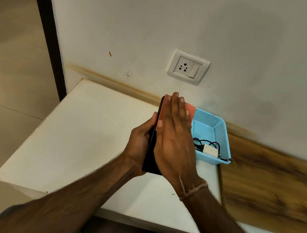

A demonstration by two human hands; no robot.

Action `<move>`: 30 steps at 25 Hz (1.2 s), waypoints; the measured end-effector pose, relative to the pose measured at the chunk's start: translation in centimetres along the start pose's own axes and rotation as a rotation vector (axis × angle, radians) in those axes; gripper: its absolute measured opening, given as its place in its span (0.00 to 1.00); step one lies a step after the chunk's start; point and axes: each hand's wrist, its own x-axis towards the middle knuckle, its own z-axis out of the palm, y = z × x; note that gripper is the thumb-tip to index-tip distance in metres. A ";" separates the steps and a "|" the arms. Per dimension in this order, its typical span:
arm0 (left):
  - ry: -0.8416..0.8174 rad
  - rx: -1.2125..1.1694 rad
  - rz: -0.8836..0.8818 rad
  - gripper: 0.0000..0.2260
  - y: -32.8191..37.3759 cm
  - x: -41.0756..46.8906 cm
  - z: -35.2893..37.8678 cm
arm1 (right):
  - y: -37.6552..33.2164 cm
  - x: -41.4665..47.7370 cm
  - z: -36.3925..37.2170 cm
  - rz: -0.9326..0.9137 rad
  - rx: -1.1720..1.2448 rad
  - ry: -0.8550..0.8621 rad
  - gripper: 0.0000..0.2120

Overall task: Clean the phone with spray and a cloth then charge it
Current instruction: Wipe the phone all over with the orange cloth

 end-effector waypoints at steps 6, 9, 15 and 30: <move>-0.054 -0.145 -0.105 0.34 0.8 -0.1 -0.3 | 0.0 -8.7 2.3 -0.169 -0.168 -0.091 0.26; -0.004 -0.161 -0.101 0.33 0.8 0.1 -0.4 | 0.0 -9.2 1.9 -0.159 -0.116 -0.153 0.26; 0.102 -0.102 -0.045 0.24 -0.2 0.3 -0.3 | 0.7 -1.4 1.0 0.108 -0.044 -0.175 0.28; 0.240 -0.193 -0.168 0.31 0.9 -0.2 -0.2 | -0.2 -9.0 -0.2 0.014 0.089 -0.214 0.30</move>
